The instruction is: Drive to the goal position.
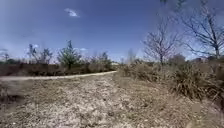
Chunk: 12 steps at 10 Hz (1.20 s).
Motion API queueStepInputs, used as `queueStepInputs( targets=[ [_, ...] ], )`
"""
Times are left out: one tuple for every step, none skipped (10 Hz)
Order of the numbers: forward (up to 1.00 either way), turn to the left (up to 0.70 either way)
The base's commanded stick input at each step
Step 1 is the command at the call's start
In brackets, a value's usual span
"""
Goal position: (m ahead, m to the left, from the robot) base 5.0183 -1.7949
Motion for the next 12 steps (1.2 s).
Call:
queueStepInputs(
  targets=[
    [0.7,0.0],
    [0.7,0.0],
    [0.7,0.0],
    [0.7,0.0],
    [0.7,0.0],
    [0.7,0.0],
    [0.7,0.0],
    [0.7,0.0],
    [0.7,0.0],
    [0.7,0.0],
    [0.7,0.0],
    [0.7,0.0]
  ],
)
